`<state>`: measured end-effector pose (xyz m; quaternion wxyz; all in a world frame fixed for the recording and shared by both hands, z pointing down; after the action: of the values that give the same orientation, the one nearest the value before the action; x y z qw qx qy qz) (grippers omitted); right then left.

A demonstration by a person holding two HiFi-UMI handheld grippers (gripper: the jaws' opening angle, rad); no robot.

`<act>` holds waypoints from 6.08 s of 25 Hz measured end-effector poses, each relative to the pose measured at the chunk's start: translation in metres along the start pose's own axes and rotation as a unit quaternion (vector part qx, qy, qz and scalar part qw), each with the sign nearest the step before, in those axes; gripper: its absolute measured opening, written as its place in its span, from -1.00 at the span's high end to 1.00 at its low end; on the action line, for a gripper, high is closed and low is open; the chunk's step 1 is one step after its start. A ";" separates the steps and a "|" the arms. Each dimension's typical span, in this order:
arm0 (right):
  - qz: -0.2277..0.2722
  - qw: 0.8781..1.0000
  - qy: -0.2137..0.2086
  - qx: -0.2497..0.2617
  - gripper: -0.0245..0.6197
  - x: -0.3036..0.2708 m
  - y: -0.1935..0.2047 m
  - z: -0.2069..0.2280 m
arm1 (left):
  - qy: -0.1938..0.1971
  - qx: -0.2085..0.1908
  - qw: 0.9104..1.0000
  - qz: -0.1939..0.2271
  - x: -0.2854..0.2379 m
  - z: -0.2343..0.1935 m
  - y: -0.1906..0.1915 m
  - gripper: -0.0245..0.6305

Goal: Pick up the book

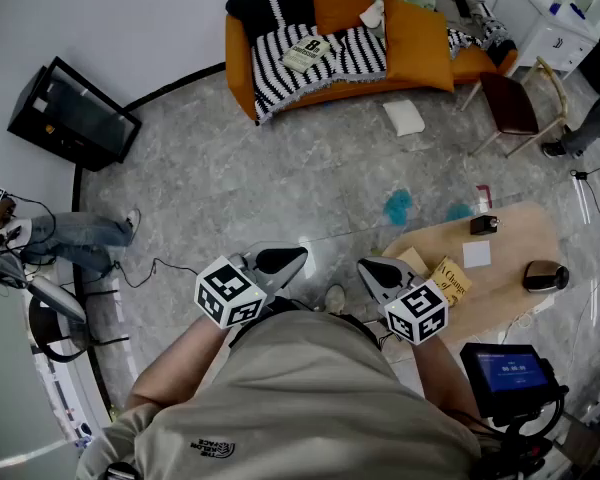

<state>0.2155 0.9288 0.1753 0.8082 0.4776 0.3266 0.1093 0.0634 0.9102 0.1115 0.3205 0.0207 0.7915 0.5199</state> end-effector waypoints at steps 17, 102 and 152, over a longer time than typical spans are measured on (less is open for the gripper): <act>-0.017 1.000 -0.011 0.002 0.88 -0.079 -0.046 0.008 | -0.005 0.055 0.998 0.039 0.029 -0.083 -0.006 0.90; 0.081 0.791 0.008 -0.607 0.30 -0.821 -0.092 0.706 | 0.033 0.205 0.976 -0.068 -0.256 -0.755 -0.135 0.79; 0.099 0.838 -0.137 -0.518 0.39 -0.645 -0.259 0.525 | 0.016 0.151 0.988 0.035 -0.164 -0.719 -0.119 0.90</act>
<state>0.0203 0.1113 0.4037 0.9591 0.0289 0.0592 0.2753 -0.1514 0.2131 0.2739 0.2830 0.0884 0.8648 0.4052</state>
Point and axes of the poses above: the fingertips, and each gripper's own axes: x backward along the fingers, z to its right, y out of its underside, the point moved 4 cm from there along x, backward along the fingers, and after that the axes turned 1 degree about -z, right-handed, at the moved point
